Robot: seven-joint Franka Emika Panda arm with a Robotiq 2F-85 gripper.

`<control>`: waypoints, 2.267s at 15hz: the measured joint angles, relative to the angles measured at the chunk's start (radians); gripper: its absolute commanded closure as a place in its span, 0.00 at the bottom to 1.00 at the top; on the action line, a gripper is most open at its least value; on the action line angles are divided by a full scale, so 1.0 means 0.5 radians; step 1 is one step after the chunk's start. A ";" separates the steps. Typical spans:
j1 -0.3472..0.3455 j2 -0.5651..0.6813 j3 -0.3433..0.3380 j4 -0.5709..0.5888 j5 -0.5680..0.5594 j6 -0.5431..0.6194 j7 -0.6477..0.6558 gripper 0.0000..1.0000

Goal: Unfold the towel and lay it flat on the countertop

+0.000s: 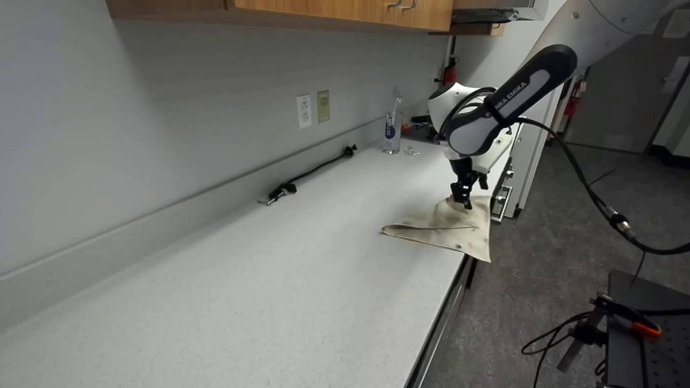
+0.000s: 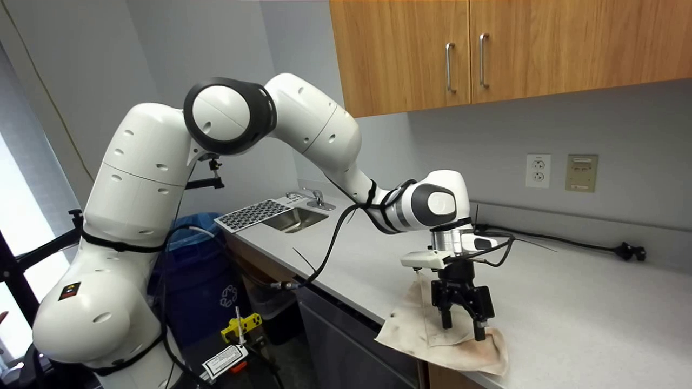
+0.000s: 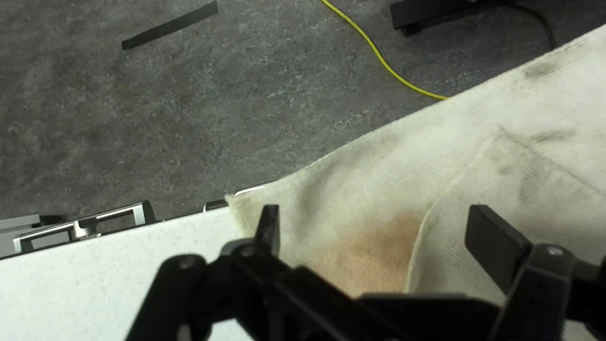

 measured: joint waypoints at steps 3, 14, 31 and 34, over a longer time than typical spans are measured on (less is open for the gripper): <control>-0.058 0.059 0.013 0.102 0.052 0.005 -0.170 0.00; -0.178 0.185 0.145 0.263 0.395 -0.015 -0.513 0.00; -0.287 0.399 0.245 0.586 0.539 -0.233 -0.687 0.30; -0.287 0.421 0.246 0.628 0.539 -0.271 -0.687 0.61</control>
